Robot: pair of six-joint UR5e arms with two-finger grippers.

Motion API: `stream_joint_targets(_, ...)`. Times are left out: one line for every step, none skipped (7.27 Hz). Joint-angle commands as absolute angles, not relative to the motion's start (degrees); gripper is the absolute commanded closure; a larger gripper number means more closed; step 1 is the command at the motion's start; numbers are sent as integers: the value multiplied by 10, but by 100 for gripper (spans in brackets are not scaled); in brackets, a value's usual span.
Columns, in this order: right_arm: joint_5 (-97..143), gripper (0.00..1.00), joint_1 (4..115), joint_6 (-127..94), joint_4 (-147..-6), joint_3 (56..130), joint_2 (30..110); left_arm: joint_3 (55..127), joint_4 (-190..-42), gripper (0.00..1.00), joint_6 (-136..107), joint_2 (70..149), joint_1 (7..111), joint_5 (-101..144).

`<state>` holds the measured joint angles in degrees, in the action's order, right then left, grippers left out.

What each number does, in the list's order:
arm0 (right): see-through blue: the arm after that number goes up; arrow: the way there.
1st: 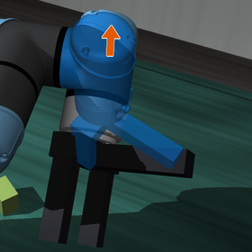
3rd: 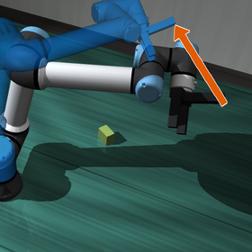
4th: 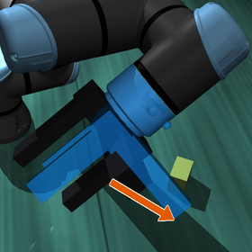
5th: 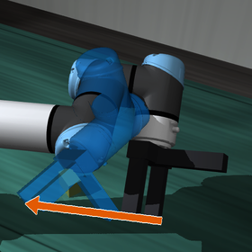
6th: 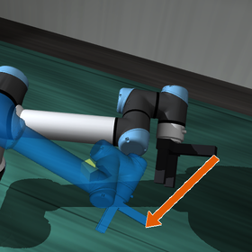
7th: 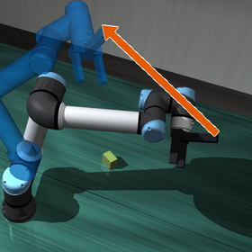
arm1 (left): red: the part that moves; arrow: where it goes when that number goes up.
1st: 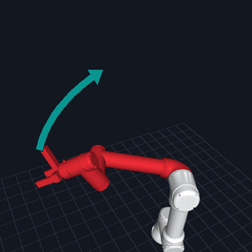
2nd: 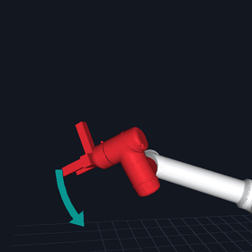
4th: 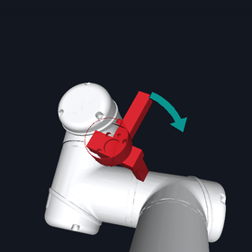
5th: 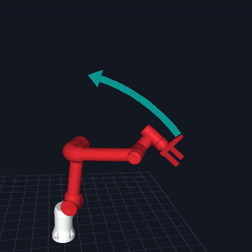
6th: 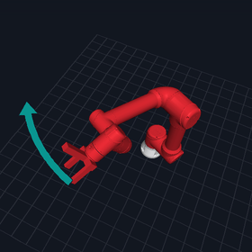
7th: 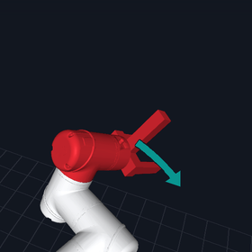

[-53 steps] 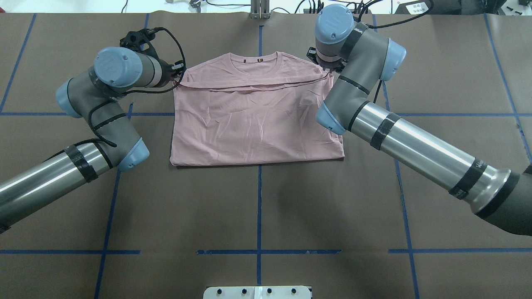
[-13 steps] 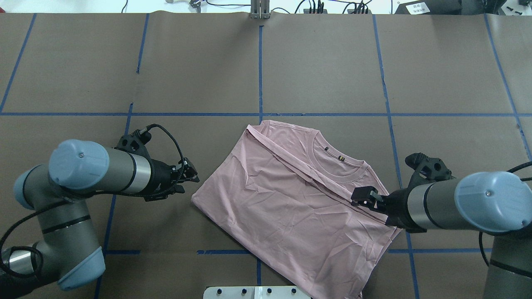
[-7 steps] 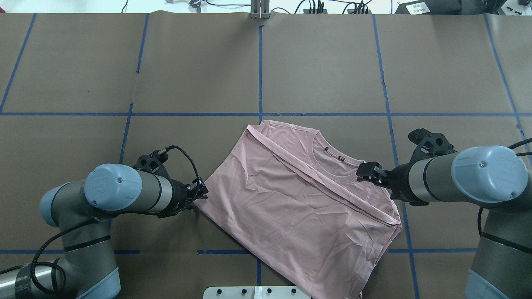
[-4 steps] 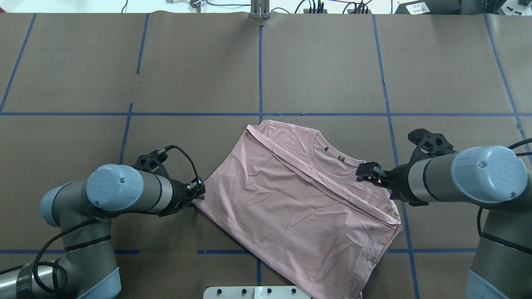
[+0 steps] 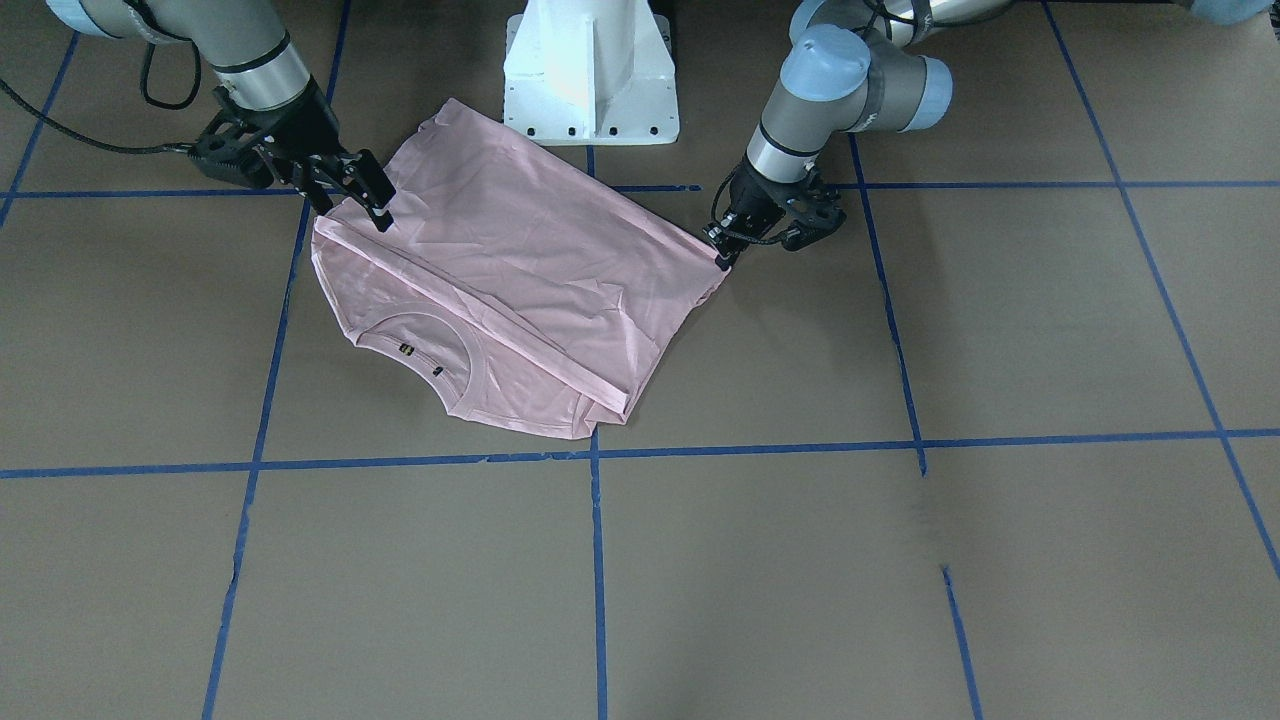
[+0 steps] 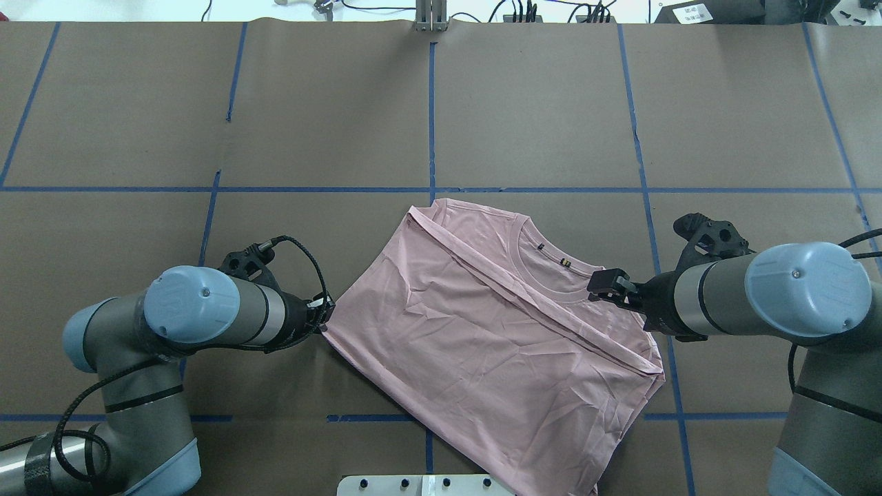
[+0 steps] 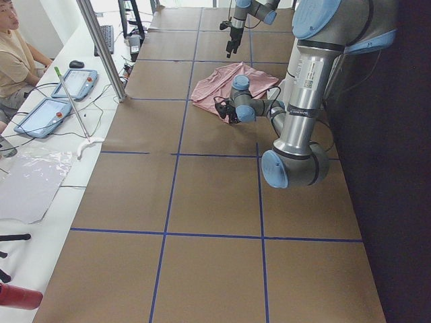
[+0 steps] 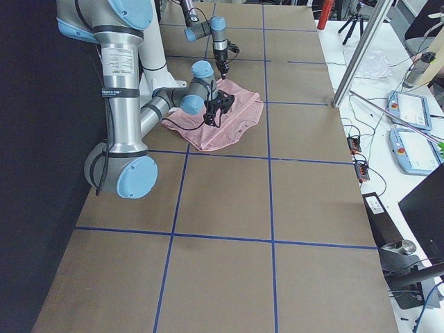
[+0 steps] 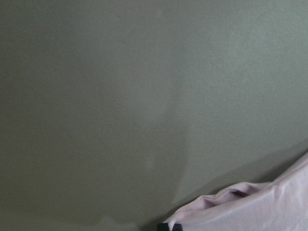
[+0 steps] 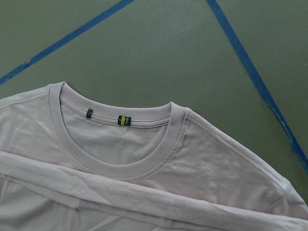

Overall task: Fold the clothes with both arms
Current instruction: 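Pull the shirt straight with both grippers, squaring it on the table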

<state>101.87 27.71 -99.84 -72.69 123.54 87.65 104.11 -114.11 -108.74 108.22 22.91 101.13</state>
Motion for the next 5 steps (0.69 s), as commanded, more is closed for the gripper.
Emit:
stream_joint_targets(1018, 0, 277, -998, -727, 1231, 865, 1044, -1116, 100, -1034, 1105, 268, 1012)
stream_joint_targets(1013, 0, 278, -999, -727, 1231, 860, 1026, -1116, 100, -972, 1128, 312, 1012)
stream_joint_targets(1004, 0, 279, -999, -727, 1232, 860, 969, -1117, 100, -922, 1174, 353, 1012)
stream_joint_targets(1003, 0, 279, -999, -728, 1230, 860, 900, -1127, 100, -888, 1223, 391, 1012)
stream_joint_targets(1003, 0, 279, -999, -727, 1229, 860, 808, -1153, 100, -857, 1288, 424, 1012)
